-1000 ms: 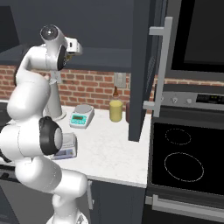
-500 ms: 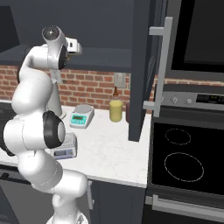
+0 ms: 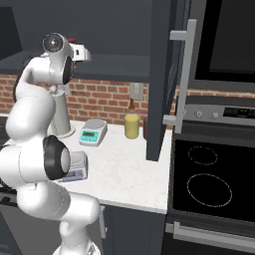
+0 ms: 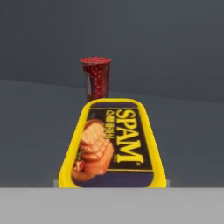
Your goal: Pick the canned food and place it on the digital scale for weighing, and close the cabinet.
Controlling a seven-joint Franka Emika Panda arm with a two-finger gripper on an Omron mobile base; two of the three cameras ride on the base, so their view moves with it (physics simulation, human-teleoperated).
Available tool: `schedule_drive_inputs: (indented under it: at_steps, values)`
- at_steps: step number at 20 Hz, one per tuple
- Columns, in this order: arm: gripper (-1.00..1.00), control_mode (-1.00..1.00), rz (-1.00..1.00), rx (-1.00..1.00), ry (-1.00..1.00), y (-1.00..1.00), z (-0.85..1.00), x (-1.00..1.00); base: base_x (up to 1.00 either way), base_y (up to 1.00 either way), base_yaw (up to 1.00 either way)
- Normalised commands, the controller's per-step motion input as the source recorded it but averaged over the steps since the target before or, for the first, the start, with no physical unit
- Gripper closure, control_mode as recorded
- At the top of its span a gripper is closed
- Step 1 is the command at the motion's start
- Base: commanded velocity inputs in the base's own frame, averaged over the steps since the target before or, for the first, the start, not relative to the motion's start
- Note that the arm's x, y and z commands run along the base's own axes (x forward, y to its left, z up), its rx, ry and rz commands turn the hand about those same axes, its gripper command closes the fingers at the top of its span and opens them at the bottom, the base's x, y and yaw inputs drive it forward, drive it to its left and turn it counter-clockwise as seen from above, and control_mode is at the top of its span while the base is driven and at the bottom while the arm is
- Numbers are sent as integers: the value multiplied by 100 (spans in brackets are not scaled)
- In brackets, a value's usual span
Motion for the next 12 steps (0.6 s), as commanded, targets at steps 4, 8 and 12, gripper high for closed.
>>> schedule_drive_inputs:
  at_steps: [4, 8, 12]
  values:
    - [100, -100, 0, 0, -6, -11, 0, -99, 0, 0, 0]
    - [100, -100, 1, 1, 1, -45, 1, -100, 0, 0, 0]
    - [100, -100, 4, 0, 14, -52, 14, -100, 0, 0, 0]
